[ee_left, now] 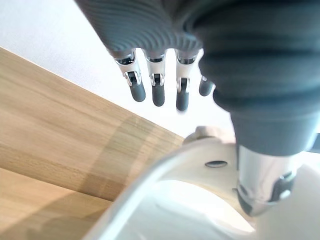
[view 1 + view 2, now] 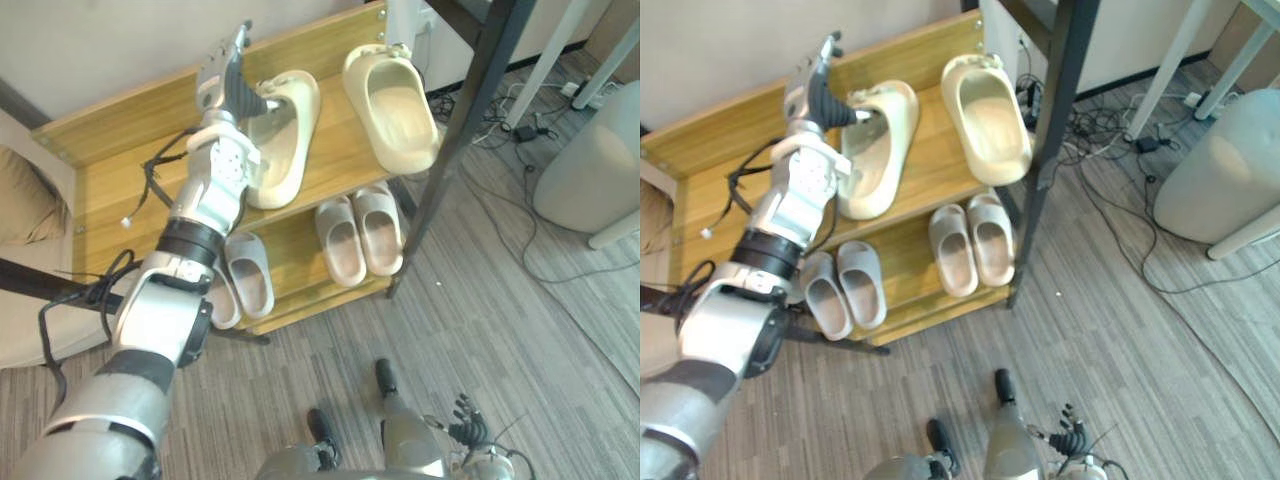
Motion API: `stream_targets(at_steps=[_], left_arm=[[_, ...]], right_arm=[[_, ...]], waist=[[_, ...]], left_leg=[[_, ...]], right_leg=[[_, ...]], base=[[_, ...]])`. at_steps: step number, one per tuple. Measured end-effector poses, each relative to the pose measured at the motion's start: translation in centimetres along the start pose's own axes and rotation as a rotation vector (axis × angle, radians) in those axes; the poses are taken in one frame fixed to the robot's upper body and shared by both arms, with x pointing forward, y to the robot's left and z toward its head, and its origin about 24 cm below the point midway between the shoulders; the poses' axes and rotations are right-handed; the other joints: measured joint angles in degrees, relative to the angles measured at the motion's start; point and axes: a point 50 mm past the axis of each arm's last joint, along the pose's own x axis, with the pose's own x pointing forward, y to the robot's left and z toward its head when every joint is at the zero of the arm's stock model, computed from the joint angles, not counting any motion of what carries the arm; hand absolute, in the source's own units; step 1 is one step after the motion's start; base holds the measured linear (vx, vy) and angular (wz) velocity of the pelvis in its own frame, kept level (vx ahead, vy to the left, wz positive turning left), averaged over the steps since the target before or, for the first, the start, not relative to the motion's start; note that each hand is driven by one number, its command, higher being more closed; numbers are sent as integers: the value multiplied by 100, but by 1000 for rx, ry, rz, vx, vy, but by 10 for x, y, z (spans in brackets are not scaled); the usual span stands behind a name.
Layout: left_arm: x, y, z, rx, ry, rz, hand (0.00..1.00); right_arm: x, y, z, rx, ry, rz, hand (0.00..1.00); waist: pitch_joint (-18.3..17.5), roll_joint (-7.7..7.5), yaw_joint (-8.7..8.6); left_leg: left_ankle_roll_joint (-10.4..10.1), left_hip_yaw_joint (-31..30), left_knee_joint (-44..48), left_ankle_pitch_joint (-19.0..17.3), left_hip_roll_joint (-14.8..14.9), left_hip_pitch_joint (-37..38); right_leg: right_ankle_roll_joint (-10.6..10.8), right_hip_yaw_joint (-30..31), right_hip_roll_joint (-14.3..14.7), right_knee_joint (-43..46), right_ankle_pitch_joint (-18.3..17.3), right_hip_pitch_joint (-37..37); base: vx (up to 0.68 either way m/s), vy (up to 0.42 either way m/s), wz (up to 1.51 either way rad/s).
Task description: Organize the slippers on the shoe rack
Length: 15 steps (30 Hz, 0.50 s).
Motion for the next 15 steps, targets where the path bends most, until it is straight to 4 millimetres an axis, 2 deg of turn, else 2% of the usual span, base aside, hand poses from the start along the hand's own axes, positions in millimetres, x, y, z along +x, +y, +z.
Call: stream_targets(at_steps=[8,12,15], left_arm=[[0,1,1,-67,11,6,0],[-5,6,7,-196,-1,60,0],[-15,0,10,-311,-6,59,0]], right_arm=[[0,0,-1,-1,4,-1,0],[2,1,-1,-3,10,3,0],[3,1,-3,-6,25,3,0]], waist=[[1,-3,0],[4,-22,14],[-5,-35,35]], left_leg=[[25,-94,0,18,-14,6],[30,-131,0,21,-19,58],[30,-169,-1,21,-19,108]], right_leg=[[4,-82,-26,-1,3,54],[5,-120,-37,-2,1,124],[13,-161,-44,-4,-6,193]], base=[[5,-4,6],[5,0,3],[-1,-2,7]])
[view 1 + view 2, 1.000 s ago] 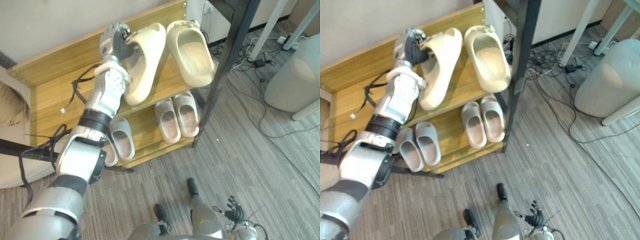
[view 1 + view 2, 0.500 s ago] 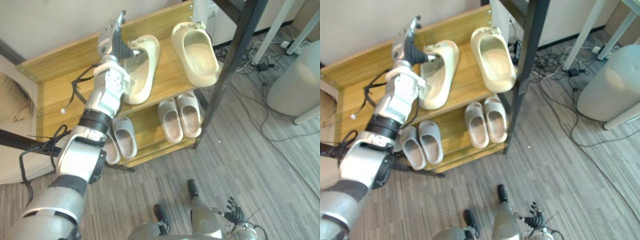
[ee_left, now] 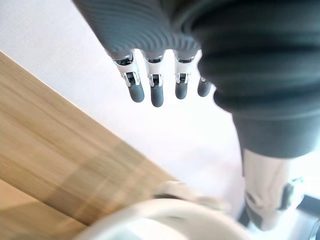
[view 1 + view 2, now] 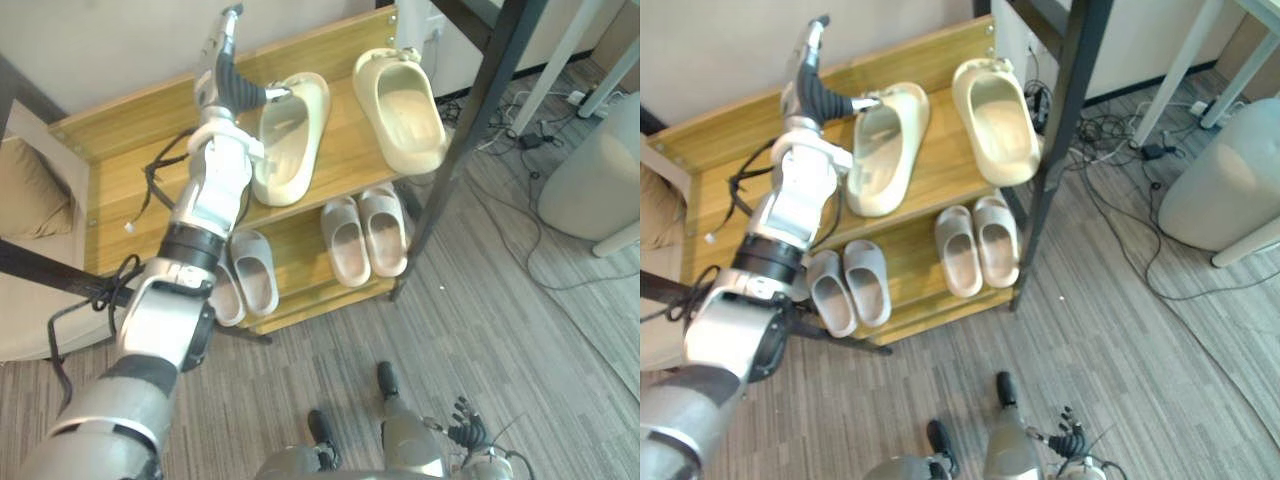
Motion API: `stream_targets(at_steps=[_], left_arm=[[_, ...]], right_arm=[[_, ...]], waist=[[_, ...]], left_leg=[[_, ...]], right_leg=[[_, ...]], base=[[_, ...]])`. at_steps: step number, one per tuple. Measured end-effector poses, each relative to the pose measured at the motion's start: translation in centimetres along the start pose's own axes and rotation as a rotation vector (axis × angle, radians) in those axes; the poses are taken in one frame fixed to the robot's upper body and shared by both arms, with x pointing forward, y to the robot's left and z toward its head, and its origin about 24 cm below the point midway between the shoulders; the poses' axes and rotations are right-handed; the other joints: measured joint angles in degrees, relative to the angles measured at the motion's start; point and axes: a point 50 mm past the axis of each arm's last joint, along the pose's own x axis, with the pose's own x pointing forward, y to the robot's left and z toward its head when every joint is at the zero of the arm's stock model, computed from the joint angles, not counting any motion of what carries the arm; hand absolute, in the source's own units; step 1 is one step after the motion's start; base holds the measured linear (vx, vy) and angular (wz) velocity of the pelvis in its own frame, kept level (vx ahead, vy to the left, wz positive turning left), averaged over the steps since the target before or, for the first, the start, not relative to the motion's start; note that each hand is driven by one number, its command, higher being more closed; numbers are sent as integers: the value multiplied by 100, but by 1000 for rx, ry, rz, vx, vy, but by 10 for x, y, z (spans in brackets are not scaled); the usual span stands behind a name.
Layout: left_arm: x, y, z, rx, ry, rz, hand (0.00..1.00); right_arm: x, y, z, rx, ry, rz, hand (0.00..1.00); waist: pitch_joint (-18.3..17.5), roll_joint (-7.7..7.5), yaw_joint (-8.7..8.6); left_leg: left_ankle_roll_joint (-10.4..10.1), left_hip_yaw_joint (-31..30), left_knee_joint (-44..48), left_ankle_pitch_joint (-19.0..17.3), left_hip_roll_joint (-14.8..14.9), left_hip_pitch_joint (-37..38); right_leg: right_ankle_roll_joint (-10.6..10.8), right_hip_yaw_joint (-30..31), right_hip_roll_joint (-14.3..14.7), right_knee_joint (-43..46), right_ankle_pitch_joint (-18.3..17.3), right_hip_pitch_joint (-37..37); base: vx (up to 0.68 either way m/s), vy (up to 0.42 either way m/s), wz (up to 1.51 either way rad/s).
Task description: Organize the slippers on the shoe rack
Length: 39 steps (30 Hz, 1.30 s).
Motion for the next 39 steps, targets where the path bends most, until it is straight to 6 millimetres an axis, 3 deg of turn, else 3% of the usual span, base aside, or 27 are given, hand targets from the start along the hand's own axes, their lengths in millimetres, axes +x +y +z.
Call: stream_targets(at_steps=[5,13,18,23,39], left_arm=[[-33,-6,-6,-235,9,-2,0],[-89,-6,-32,-455,84,-25,0],[-117,-15,-46,-594,172,-80,0],[-125,-31,-40,-730,200,-179,0],[-142,-71,-13,-854,209,-341,0]], right_arm=[[1,0,-1,-6,14,2,0],[4,0,-3,-52,44,13,0],[4,0,-11,-87,84,27,0],[6,2,-11,-122,97,50,0],[9,5,-5,-161,81,72,0]], waist=[[-11,-12,59],[-85,-20,269],[-348,-28,370],[-383,-72,381],[-413,-127,343]], left_leg=[[14,-176,-1,22,-1,-3],[-13,-381,-12,54,24,13],[-25,-550,-103,96,32,19],[-25,-642,-108,93,26,116],[-34,-644,-117,88,37,113]], right_leg=[[5,-164,-20,-11,-12,81],[-14,-423,-7,-40,-65,191],[-3,-587,-8,-41,-137,241],[11,-706,-27,-44,-177,382],[19,-729,-22,-45,-191,374]], base=[[-9,-9,16],[7,-9,13],[38,-5,18],[19,8,9],[0,0,0]])
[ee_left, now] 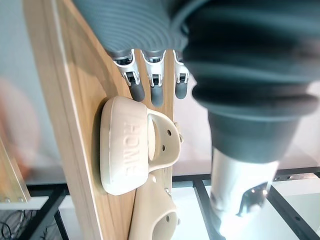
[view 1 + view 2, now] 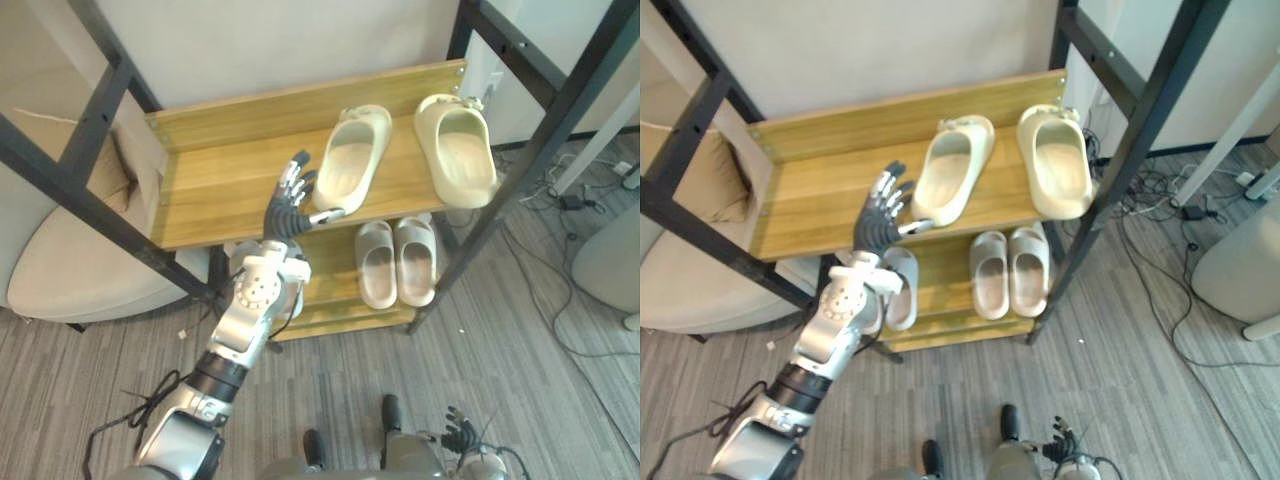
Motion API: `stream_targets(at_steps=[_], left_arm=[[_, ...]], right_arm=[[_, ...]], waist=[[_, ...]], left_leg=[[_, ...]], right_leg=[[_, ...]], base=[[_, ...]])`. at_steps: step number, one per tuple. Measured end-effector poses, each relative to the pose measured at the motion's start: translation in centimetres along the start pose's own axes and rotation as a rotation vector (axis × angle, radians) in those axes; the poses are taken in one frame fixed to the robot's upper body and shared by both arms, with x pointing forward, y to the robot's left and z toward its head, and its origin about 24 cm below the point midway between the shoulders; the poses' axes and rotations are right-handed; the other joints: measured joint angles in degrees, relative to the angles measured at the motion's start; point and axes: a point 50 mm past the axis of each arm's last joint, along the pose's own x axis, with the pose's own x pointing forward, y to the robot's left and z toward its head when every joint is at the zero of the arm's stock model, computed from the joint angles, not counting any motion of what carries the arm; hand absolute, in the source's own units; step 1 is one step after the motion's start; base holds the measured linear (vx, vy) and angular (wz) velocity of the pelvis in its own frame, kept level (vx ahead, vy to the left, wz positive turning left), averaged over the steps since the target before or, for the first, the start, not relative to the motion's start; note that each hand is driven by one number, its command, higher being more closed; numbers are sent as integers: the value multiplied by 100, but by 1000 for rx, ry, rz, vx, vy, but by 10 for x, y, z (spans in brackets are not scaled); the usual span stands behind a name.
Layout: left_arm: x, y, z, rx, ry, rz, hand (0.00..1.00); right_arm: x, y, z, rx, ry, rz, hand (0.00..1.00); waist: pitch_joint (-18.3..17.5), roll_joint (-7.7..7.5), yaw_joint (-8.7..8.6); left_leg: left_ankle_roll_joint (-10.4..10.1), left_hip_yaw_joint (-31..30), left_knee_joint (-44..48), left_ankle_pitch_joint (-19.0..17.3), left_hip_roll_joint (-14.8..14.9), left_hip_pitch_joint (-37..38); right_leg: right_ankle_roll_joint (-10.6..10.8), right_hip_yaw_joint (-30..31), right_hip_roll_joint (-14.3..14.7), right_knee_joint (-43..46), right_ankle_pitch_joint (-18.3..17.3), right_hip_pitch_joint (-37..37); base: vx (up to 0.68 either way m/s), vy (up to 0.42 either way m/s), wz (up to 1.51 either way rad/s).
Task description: Organize the slippers on the shoe rack
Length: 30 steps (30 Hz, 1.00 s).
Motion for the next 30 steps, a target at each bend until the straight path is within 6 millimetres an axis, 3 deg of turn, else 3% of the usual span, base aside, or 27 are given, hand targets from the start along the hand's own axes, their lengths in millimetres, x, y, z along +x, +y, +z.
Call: stream_targets(at_steps=[7,20,30], left_arm=[[3,-12,-3,6,15,-43,0],[18,-62,-8,-31,54,-169,0],[24,-53,-9,-19,63,-132,0]], right_arm=[[0,0,0,0,0,-2,0],[2,2,6,7,-14,-4,0],[2,6,7,25,-17,2,0]], waist=[[-21,-38,1],[-37,-90,-139],[-13,-129,-135]], left_leg=[[-2,14,0,-1,-2,11],[-5,81,-86,2,-4,87],[-14,193,-87,-4,4,134]], right_leg=[[1,10,-4,-1,1,7],[8,61,6,-1,-3,12],[10,152,16,-2,-1,13]], base=[[0,0,0],[0,0,-2],[-3,0,-4]])
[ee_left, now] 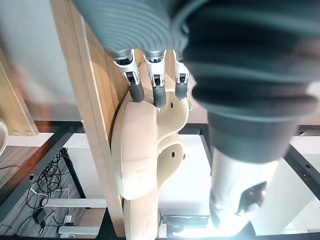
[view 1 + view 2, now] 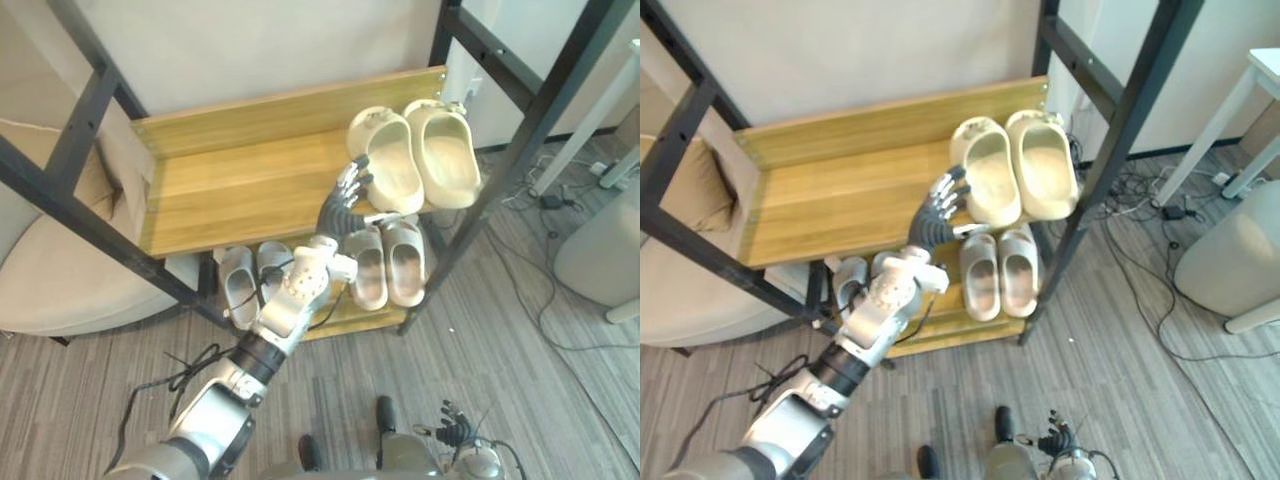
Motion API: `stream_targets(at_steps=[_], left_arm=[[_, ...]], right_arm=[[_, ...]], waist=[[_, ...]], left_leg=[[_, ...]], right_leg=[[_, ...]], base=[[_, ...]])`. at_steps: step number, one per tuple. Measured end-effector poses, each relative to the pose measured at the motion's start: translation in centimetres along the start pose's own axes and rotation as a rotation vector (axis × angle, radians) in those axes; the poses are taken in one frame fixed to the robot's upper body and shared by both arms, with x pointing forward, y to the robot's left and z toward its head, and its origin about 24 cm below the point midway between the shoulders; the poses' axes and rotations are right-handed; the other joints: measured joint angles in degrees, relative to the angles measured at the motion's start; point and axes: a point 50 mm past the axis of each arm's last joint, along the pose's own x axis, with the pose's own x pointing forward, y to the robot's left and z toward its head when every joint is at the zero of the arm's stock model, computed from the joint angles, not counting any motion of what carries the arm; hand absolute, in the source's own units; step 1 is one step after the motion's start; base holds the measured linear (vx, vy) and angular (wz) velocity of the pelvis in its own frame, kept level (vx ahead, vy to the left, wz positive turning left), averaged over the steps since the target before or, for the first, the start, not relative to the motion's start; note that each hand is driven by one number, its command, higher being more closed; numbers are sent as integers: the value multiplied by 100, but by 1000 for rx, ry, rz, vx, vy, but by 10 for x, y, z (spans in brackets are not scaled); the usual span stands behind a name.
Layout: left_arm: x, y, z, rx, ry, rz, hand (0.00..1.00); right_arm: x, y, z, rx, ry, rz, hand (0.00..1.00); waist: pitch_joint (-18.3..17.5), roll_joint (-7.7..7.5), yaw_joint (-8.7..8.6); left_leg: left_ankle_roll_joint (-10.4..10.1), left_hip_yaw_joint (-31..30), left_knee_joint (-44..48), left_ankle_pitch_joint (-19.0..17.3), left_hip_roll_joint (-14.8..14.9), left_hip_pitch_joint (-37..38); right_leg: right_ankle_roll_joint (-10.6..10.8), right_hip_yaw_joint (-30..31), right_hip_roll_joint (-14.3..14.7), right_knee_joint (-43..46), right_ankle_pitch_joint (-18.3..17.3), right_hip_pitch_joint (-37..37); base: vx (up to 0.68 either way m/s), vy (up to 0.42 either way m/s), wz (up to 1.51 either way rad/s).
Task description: Organize the slippers on the shoe rack
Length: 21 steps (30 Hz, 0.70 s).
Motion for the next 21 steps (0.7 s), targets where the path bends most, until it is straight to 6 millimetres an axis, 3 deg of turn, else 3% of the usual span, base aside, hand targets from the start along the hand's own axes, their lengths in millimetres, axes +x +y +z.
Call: stream_targets(at_steps=[5,9,11,13,17,21], left_arm=[[2,18,4,16,-12,51,0],[1,45,10,50,-27,123,0],[-3,61,15,59,-48,172,0],[-10,65,20,60,-71,181,0],[-28,59,35,13,-153,143,0],[-37,40,55,-75,-252,44,0]], right_arm=[[0,2,0,14,0,0,0],[0,3,0,16,0,1,0],[0,3,0,16,1,2,0],[0,2,0,17,3,1,0],[0,2,-1,19,9,6,0],[0,0,-3,14,15,8,0]], waist=[[27,-43,-5],[34,-54,-3],[34,-53,4],[34,-53,16],[29,-56,111],[23,-63,230]], left_leg=[[-22,2,3,-15,34,6],[-31,-33,5,-12,59,-1],[-33,-103,8,-8,62,-7],[-32,-164,15,-8,62,2],[-27,-313,21,-6,41,50],[-13,-363,61,4,26,-42]], right_leg=[[-1,6,20,0,0,-1],[-2,-38,42,1,-2,6],[-3,-141,41,1,-3,31],[0,-217,32,1,-19,75],[25,-329,-7,2,-76,202],[22,-353,-37,3,-80,173]], base=[[0,-4,-2],[9,-14,4],[7,-8,13],[9,-2,17],[18,8,20],[2,10,11]])
